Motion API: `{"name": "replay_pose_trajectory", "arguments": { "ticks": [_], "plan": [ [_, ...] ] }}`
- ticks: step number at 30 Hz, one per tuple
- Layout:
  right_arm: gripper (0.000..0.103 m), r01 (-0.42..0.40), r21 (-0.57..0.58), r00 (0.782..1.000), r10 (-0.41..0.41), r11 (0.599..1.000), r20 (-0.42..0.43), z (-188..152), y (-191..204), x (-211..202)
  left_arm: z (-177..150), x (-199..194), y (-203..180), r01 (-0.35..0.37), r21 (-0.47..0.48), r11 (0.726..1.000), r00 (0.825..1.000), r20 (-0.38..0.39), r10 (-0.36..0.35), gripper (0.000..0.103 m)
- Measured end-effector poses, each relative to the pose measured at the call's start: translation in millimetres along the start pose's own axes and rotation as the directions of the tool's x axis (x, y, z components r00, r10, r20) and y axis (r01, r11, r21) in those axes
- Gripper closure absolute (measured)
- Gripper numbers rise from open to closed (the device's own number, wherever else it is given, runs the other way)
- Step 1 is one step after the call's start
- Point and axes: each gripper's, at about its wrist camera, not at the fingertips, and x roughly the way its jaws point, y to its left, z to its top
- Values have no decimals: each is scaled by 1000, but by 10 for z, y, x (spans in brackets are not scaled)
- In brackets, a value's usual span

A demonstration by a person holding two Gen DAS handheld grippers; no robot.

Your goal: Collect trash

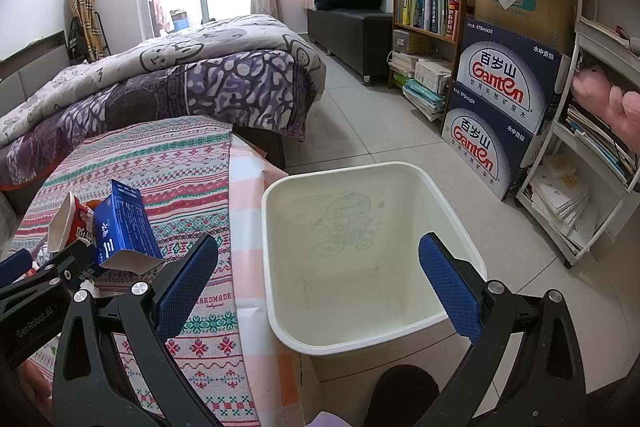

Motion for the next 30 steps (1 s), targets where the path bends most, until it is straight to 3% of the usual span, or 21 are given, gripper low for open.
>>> {"name": "replay_pose_trajectory", "arguments": {
  "ticks": [30],
  "plan": [
    [7,-3,0,1000,3,1000,-1,-23,16,2,-33,32,62,-8,-1,1000,1000,-7,8,10]
  ]
}}
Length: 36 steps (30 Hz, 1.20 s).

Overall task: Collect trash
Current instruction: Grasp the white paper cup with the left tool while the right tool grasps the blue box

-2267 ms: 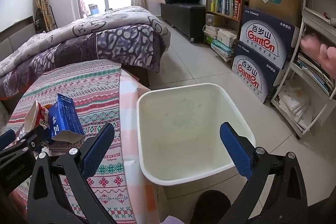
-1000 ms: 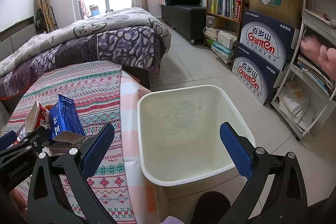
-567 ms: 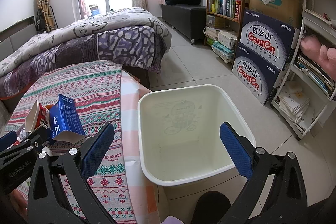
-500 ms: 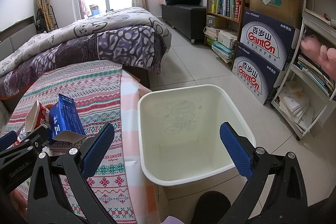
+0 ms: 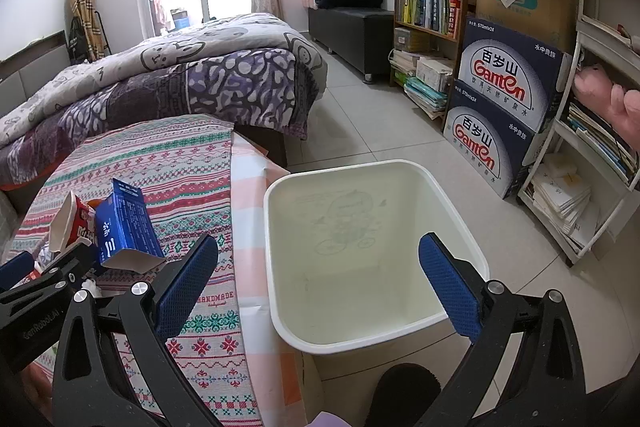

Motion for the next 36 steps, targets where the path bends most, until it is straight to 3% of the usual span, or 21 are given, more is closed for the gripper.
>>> {"name": "replay_pose_trajectory", "arguments": {
  "ticks": [14,20,22,26,31,36],
  "plan": [
    [7,3,0,1000,-3,1000,-11,-8,13,16,-14,15,5,-4,4,1000,1000,-8,4,10],
    [7,-10,49,996,14,999,-87,8,-34,118,-16,55,152,-32,39,999,994,-100,36,10],
    [7,-30,77,991,39,997,-128,10,-24,165,-45,127,253,-23,50,998,984,-176,32,10],
    [7,-77,101,978,95,992,-186,1,57,213,-176,276,544,42,5,999,946,-323,-38,11],
    [7,-123,78,970,136,989,-203,-9,205,200,-371,289,563,78,80,994,921,-387,-41,11],
    [7,-138,59,963,148,989,-225,-30,314,199,-511,392,576,52,108,993,899,-438,0,11]
  ]
}}
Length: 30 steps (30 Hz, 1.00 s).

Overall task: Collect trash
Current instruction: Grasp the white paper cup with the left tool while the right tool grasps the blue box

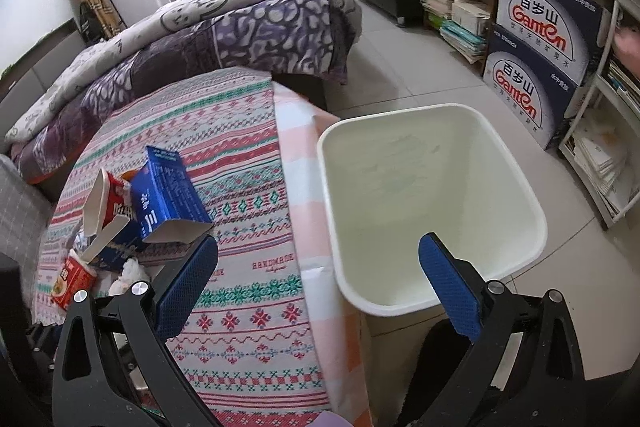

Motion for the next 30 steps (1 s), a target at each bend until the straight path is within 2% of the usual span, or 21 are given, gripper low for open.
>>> {"name": "replay_pose_trajectory", "arguments": {
  "ticks": [1,2,3,6,8,11,13,17,21,23,24,27,30],
  "plan": [
    [7,-3,-2,1000,3,1000,-8,2,15,8,-4,22,42,10,-19,1000,1000,-15,-10,11],
    [7,-7,-3,1000,7,1000,-16,-6,33,14,1,40,71,23,-36,999,999,-25,-24,17],
    [7,-15,-3,1000,15,1000,-28,-12,53,26,6,42,99,39,-47,998,999,-33,-41,32],
    [7,-40,5,997,41,999,-72,9,109,88,30,-56,183,104,-77,992,993,-39,-108,35],
    [7,-60,25,992,62,998,-107,61,148,114,71,-252,242,127,-82,988,992,6,-127,35],
    [7,-74,33,983,79,997,-163,191,281,173,209,-646,353,128,-80,989,986,114,-119,35],
    [7,-88,-3,978,85,996,-192,292,448,225,336,-864,447,136,-96,986,979,168,-118,35],
    [7,-111,-132,966,76,985,-249,420,864,385,635,-1016,621,108,-116,987,974,213,-81,35],
    [7,-162,-280,949,71,946,-309,389,1272,593,811,-880,772,108,-134,985,976,205,-79,35],
    [7,-177,-341,941,57,923,-335,320,1405,685,837,-733,836,107,-158,982,983,165,-80,35],
    [7,-179,-387,940,41,905,-340,277,1476,732,873,-666,861,103,-169,980,987,139,-79,35],
    [7,-162,-492,950,0,855,-313,195,1602,826,932,-646,938,112,-174,978,986,143,-87,34],
    [9,-139,-551,955,-36,823,-295,186,1681,964,1002,-609,975,137,-188,972,984,138,-112,34]
  ]
}}
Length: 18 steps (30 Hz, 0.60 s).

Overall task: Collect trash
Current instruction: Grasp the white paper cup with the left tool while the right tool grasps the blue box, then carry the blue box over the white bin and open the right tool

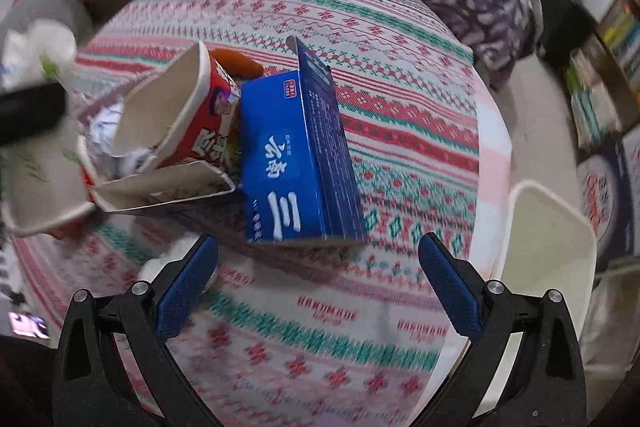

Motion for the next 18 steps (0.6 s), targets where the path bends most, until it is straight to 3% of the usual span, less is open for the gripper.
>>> {"name": "replay_pose_trajectory", "arguments": {
  "ticks": [5,6,7,10,13,18],
  "plan": [
    [24,18,-35,1000,-17,999,15,112,-45,191,-3,103,-57,2,11,1000,1000,-18,-1,34],
    [33,12,-45,1000,-11,999,9,122,-50,223,1,112,-58,4,8,1000,1000,-19,-4,34],
    [52,-9,-41,1000,9,999,-7,130,-65,257,12,116,-56,8,3,1000,1000,-17,-8,34],
    [65,-52,19,999,52,998,12,139,-156,204,34,103,-63,24,-5,1000,1000,0,-24,34],
    [68,-105,98,994,101,990,44,132,-272,97,36,74,-99,34,-3,999,999,23,-34,34],
    [68,-120,180,988,100,976,120,92,-397,-112,33,-2,-187,22,11,1000,996,85,-22,34]
  ]
}}
